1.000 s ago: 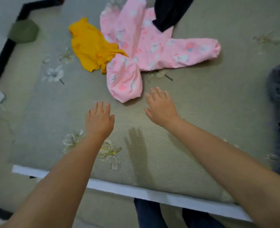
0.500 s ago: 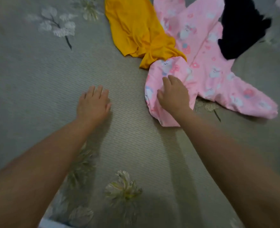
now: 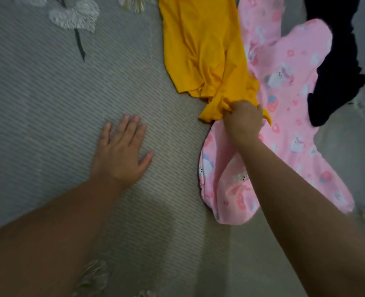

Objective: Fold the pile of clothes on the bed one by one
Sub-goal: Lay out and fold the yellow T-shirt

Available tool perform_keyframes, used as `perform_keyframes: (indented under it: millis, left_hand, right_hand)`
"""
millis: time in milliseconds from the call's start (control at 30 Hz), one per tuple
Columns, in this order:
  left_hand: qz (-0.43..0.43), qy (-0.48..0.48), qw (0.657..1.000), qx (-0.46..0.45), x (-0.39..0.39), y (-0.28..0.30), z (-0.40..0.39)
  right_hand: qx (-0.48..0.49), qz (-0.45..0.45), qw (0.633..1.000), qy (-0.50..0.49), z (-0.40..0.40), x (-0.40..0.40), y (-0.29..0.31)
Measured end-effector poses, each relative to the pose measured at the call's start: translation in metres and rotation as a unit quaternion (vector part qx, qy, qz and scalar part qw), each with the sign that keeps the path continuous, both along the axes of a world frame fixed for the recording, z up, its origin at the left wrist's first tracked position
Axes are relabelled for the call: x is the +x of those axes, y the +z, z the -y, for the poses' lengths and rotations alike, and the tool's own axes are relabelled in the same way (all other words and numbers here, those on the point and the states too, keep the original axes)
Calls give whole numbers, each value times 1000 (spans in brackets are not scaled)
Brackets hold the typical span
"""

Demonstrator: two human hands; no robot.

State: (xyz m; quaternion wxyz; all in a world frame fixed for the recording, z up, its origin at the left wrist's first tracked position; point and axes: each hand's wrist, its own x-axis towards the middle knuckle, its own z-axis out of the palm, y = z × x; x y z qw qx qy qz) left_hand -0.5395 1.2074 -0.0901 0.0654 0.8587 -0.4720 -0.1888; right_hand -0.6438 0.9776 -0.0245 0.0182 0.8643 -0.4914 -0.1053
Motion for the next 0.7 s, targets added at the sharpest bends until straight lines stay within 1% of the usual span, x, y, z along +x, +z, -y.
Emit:
perform_keyframes:
  millis: [33, 100, 133, 167, 233, 300, 367, 500, 600, 700]
  left_hand:
    - [-4, 0, 1000, 0, 1, 0, 0]
    - [-13, 3, 1000, -7, 1, 1, 0]
    - [-20, 6, 1000, -15, 1, 2, 1]
    - [-24, 8, 999, -23, 0, 3, 1]
    - [-26, 9, 999, -34, 0, 3, 1]
    - [-24, 8, 999, -39, -1, 1, -1]
    - [-27, 8, 998, -49, 0, 0, -1]
    - [-21, -4, 998, -58, 0, -2, -3]
    - [-5, -15, 998, -69, 0, -5, -3]
    - [-4, -15, 997, -75, -5, 0, -13]
  right_hand:
    - [8, 49, 999, 17, -4, 0, 2]
    - [40, 157, 984, 74, -23, -3, 8]
    - [64, 189, 974, 106, -37, -6, 10]
    - [93, 199, 967, 132, -54, -11, 11]
    - [171, 180, 954, 166, -93, -31, 9]
    - [245, 139, 941, 187, -134, -57, 4]
    - [277, 125, 930, 204, -172, -86, -2]
    - [254, 126, 936, 211, -223, -130, -8]
    - [237, 134, 946, 176, -235, -150, -9]
    - [223, 162, 949, 151, -238, -160, -10]
